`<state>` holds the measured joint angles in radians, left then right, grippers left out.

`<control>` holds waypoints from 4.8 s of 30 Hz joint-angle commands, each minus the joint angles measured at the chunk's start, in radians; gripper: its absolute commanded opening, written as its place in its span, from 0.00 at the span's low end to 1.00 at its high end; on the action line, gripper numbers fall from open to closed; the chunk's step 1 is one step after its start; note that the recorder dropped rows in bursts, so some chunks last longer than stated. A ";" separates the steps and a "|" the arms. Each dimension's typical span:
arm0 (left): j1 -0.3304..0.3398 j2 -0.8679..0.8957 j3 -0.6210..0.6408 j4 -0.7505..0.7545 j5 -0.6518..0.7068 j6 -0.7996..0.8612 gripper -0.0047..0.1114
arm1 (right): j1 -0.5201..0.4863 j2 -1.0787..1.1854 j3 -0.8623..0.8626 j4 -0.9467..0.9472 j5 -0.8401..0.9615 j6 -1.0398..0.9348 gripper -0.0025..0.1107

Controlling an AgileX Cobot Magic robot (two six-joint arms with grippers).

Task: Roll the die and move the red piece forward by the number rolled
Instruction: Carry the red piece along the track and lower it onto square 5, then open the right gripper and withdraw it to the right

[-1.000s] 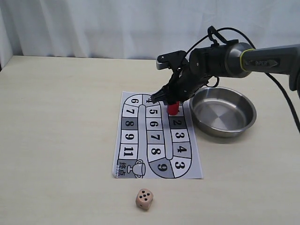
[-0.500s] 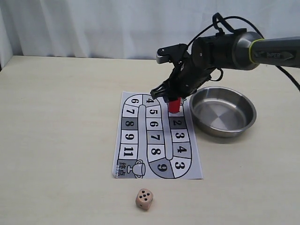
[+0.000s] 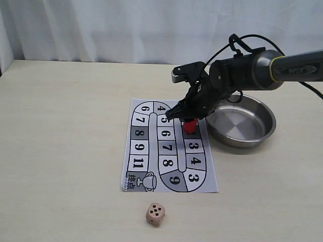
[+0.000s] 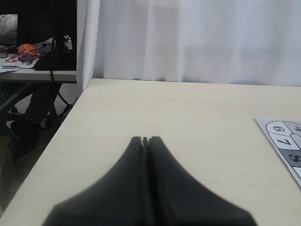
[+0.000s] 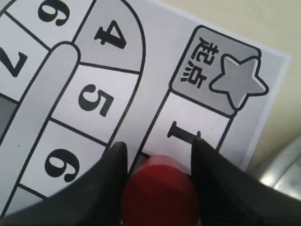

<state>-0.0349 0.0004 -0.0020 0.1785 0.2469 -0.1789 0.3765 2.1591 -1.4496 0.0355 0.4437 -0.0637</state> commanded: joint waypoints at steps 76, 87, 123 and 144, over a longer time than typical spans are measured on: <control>0.000 0.000 0.002 -0.004 -0.013 -0.003 0.04 | 0.068 -0.247 0.543 0.043 -0.369 -0.026 0.06; 0.000 0.000 0.002 -0.004 -0.013 -0.003 0.04 | 0.068 -0.335 0.543 0.055 -0.330 -0.026 0.06; 0.000 0.000 0.002 -0.004 -0.013 -0.003 0.04 | 0.179 -0.333 0.746 0.062 -0.540 -0.028 0.26; 0.000 0.000 0.002 -0.004 -0.013 -0.003 0.04 | 0.011 -0.541 0.746 0.169 -0.444 -0.003 0.19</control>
<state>-0.0349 0.0004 -0.0020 0.1785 0.2469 -0.1789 0.4389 1.6355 -0.7078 0.2002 -0.0105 -0.0639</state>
